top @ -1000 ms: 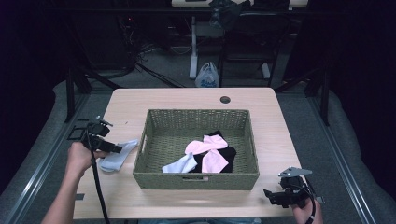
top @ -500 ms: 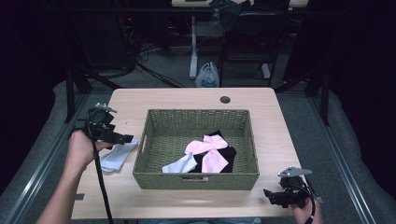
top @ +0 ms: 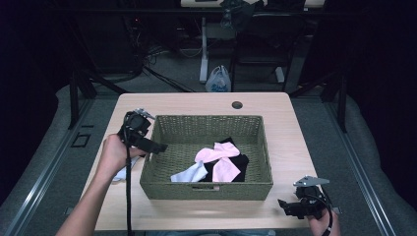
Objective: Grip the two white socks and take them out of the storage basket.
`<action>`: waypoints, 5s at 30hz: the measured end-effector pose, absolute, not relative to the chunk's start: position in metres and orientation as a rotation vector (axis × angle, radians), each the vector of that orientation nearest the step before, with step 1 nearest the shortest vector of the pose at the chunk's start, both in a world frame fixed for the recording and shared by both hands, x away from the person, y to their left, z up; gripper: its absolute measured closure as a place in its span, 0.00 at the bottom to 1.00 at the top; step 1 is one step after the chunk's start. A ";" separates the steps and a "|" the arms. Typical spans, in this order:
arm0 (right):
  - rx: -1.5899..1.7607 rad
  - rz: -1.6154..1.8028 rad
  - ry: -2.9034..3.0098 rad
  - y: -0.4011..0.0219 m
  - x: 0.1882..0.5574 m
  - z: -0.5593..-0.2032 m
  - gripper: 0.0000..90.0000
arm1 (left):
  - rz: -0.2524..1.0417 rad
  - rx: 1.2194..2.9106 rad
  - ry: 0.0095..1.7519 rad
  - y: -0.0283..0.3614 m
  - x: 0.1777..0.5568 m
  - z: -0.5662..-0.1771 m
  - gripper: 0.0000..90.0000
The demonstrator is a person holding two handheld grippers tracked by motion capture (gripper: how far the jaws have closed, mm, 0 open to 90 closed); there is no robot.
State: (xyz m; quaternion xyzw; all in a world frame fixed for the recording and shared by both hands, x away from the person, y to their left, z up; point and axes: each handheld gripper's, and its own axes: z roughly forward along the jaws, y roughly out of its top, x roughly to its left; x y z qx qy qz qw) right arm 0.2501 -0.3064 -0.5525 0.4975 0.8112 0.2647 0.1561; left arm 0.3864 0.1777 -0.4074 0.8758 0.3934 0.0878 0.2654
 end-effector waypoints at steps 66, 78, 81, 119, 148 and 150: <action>1.429 0.760 2.307 -0.307 0.249 -0.552 0.16 | 0.030 2.550 0.882 0.109 0.408 -0.448 0.96; 1.430 0.761 2.309 -0.307 0.249 -0.552 0.16 | 0.116 2.495 0.893 0.130 0.410 -0.402 0.96; 1.432 0.764 2.307 -0.307 0.249 -0.552 0.16 | 0.142 2.476 0.898 0.133 0.412 -0.390 0.96; 1.438 0.752 2.316 -0.307 0.250 -0.553 0.16 | 0.353 2.331 1.062 0.212 0.411 -0.282 0.96; 1.426 0.761 2.327 -0.306 0.250 -0.553 0.16 | 0.341 2.225 1.318 0.315 0.389 -0.335 0.96; 1.428 0.760 2.330 -0.306 0.250 -0.553 0.16 | 0.313 2.217 1.334 0.318 0.389 -0.348 0.96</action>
